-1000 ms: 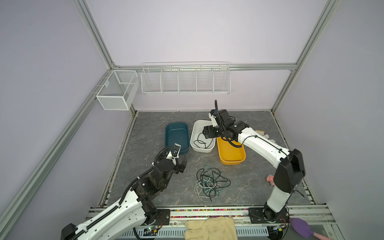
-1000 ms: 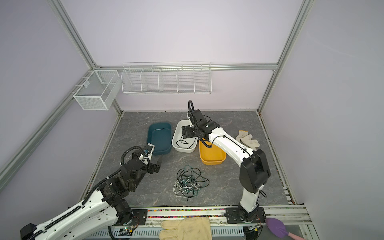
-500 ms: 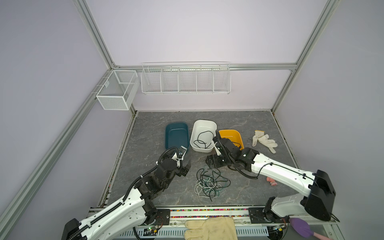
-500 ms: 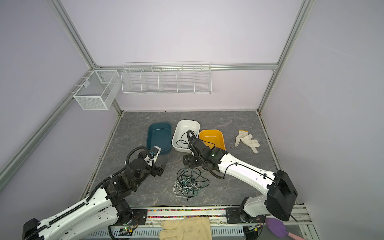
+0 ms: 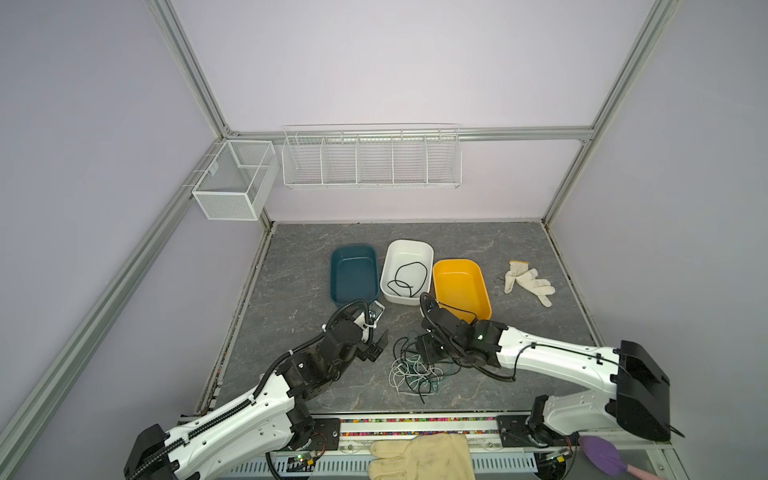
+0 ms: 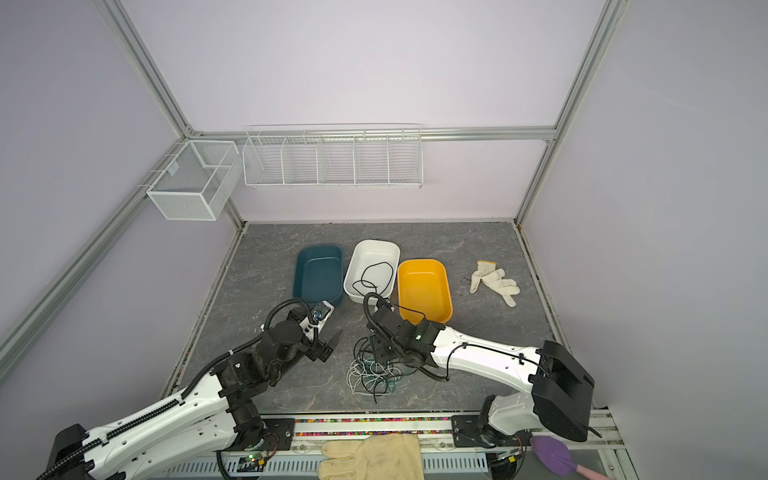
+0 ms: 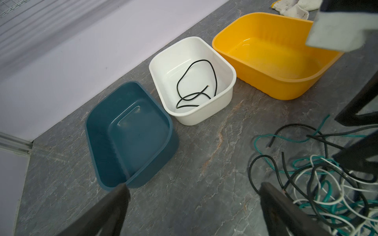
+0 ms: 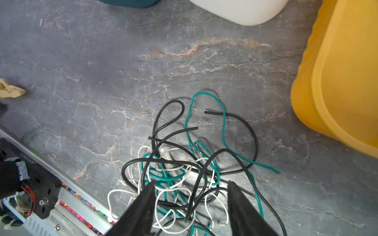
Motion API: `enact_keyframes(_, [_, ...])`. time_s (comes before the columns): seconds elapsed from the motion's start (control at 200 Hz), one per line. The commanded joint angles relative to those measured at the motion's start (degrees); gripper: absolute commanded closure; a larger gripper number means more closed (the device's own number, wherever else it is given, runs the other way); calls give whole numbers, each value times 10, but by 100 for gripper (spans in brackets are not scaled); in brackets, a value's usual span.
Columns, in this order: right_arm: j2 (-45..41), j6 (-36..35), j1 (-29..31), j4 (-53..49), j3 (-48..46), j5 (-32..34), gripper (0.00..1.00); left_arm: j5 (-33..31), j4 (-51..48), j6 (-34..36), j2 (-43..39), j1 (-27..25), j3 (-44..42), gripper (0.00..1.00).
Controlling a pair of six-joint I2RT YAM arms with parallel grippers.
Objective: Untangle the cables
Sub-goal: 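Release the cable and move the right gripper back down to the tangle, then grasp another black cable in the tangle with the right gripper and lift it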
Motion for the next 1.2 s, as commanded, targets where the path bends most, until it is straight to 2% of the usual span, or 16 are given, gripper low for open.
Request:
enact_keyframes(0.0, [4, 22, 5, 26, -29, 11, 51, 6, -2, 14, -2, -4, -6, 1])
enact_keyframes(0.22, [28, 28, 12, 34, -35, 4, 67, 8, -1, 16, 0, -5, -7, 1])
enact_keyframes(0.335, [20, 29, 12, 31, -36, 8, 83, 10, 1, 18, 3, -6, -8, 1])
enact_keyframes(0.445, [-5, 24, 13, 20, -28, 13, 93, 12, 1, 19, 4, -6, -8, 1])
enact_keyframes(0.665, [-58, 2, 28, -10, -12, 29, 93, 16, 0, 18, 9, -8, -7, 1])
enact_keyframes(0.865, [-93, -19, 51, -51, 42, 68, 93, 18, -1, 18, 9, -9, -7, 1])
enact_keyframes(1.194, [-136, -54, 68, -80, 117, 81, 93, 22, -4, 19, 9, -11, -7, 1])
